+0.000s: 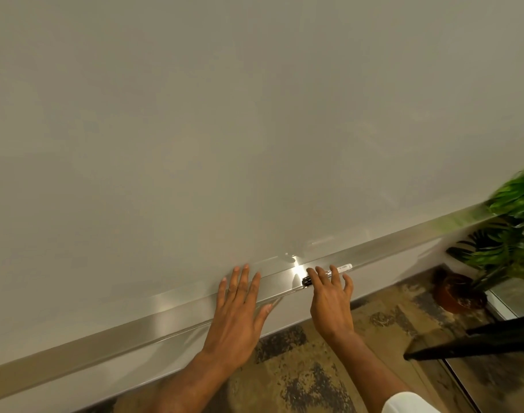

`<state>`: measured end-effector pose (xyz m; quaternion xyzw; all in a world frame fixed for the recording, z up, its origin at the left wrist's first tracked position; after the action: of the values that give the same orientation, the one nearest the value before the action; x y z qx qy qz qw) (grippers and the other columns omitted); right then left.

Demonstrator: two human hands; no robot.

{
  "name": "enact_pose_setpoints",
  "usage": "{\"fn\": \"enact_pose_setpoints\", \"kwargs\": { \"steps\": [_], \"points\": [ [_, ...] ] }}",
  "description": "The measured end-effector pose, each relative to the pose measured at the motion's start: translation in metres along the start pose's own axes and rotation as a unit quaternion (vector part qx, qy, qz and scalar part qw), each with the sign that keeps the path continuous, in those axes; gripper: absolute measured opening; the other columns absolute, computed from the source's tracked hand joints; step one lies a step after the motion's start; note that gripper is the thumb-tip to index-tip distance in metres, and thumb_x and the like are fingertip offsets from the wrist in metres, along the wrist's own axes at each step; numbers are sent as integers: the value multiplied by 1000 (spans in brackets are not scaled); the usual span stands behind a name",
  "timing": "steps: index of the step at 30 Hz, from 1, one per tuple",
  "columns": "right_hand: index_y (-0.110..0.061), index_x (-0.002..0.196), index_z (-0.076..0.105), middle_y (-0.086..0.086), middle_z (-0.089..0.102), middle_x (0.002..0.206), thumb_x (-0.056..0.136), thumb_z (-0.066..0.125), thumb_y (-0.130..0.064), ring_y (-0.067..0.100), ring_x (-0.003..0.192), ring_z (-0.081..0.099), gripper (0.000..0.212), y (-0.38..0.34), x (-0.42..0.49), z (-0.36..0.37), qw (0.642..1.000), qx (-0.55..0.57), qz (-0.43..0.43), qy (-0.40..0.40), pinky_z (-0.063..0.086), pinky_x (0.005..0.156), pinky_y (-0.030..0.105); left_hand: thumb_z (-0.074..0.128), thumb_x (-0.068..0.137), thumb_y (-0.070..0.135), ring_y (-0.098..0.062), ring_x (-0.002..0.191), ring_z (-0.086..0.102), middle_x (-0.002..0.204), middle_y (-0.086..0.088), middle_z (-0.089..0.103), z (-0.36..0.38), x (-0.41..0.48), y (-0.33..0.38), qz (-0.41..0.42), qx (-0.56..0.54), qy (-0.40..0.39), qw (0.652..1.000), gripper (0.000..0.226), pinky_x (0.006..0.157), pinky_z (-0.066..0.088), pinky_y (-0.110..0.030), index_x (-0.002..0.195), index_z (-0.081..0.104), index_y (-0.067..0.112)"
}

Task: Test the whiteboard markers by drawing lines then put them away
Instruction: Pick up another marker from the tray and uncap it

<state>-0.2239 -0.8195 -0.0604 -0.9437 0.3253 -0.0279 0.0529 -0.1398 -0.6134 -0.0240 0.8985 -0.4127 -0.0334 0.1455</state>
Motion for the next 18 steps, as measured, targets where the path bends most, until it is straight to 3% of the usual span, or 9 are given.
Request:
{"fn": "enact_pose_setpoints", "kwargs": {
  "steps": [5, 12, 18],
  "points": [
    [-24, 135, 56, 4, 61, 134, 82, 64, 2, 29, 134, 46, 60, 3, 9, 4, 1000, 7, -20, -10, 32, 110, 51, 19, 108, 57, -19, 159, -5, 172, -2, 3, 7, 4, -1, 22, 7, 20, 1000, 65, 123, 4, -47, 163, 17, 23],
    [-26, 114, 69, -3, 67, 115, 85, 72, -9, 21, 116, 52, 34, 11, 22, 7, 998, 36, -60, 4, 45, 95, 37, 19, 108, 56, -19, 159, -1, 172, -1, 4, 10, 6, -5, 19, 18, 21, 999, 64, 123, 6, -48, 163, 17, 23],
    [-20, 120, 69, -2, 65, 117, 87, 75, -16, 16, 111, 55, 34, 12, 24, 4, 991, 108, -76, 11, 49, 95, 27, 21, 108, 56, -19, 159, 1, 172, -1, 8, 13, 6, -7, 20, 8, 28, 999, 63, 122, 8, -48, 162, 19, 24]
  ]
}}
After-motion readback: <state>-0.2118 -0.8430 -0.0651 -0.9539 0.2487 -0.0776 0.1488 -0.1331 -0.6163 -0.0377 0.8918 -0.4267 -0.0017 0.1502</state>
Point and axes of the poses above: each hand's wrist, its own x-axis towards the middle knuckle, its own z-axis out of the palm, y = z × x, the point moved 2 cm from there along x, towards the middle knuckle
